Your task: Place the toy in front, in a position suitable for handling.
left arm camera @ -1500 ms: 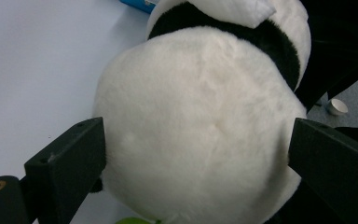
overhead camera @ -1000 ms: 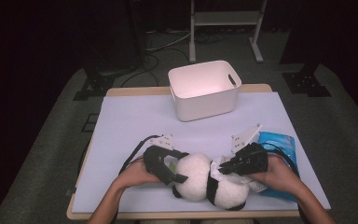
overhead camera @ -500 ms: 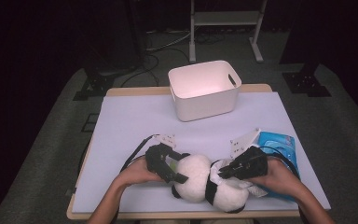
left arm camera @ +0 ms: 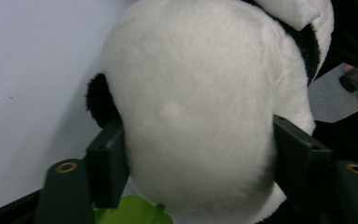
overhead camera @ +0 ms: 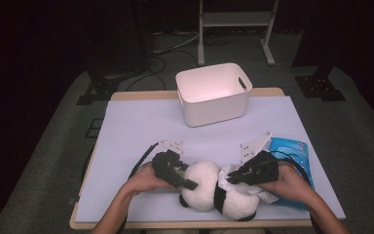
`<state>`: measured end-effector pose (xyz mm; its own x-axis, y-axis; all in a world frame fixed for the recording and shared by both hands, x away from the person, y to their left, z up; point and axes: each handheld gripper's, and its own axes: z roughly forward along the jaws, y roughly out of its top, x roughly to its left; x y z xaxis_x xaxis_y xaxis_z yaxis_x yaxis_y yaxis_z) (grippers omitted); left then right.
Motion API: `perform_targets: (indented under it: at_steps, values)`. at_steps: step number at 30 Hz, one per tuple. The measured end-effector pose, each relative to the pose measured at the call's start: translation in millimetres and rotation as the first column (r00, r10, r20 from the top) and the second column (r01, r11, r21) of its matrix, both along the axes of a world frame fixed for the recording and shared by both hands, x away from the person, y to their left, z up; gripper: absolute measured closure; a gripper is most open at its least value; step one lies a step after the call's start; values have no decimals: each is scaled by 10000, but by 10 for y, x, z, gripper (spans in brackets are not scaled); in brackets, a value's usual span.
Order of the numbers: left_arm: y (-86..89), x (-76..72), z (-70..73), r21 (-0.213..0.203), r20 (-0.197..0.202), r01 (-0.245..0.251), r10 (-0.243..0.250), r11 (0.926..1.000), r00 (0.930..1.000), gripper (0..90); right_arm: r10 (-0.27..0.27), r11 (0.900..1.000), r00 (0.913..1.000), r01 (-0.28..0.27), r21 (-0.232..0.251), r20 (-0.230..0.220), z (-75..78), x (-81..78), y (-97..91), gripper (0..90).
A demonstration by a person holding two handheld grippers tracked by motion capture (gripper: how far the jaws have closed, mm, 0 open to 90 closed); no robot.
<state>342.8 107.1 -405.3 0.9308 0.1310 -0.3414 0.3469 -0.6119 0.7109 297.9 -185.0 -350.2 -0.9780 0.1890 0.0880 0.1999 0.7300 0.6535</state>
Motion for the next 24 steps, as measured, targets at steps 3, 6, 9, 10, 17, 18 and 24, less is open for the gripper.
perform_targets:
  at_steps: [3, 6, 9, 10, 17, 18, 24]
  values:
    - [20, -12, 15, -223, 546, -256, 268, 9994, 9982, 387, -62, 9999, 9999, 64, -127, 143, 31, 23, 5, 836]
    - [31, -9, 30, -470, 962, -576, 619, 9972, 9934, 394, -190, 9997, 9994, 193, -129, 273, 68, 68, -2, 835]
    - [45, 7, 63, -571, 1479, -722, 800, 9957, 9858, 395, -272, 9995, 9986, 280, -163, 457, 105, 110, 3, 836]
    - [45, 12, 75, -589, 1592, -798, 883, 9951, 9833, 395, -334, 9993, 9983, 342, -158, 480, 120, 118, 8, 836]
    - [78, -17, 192, -849, 2491, -921, 1106, 9921, 9621, 394, -668, 9976, 9920, 646, 241, 1069, 269, 181, 19, 834]
    - [75, -23, 202, -891, 2542, -901, 1101, 9919, 9609, 394, -852, 9960, 9901, 816, 368, 1114, 291, 206, 18, 833]
    - [76, -31, 140, -586, 2251, -817, 929, 9949, 9699, 352, -1062, 9939, 9929, 1045, 343, 533, 161, 360, 114, 833]
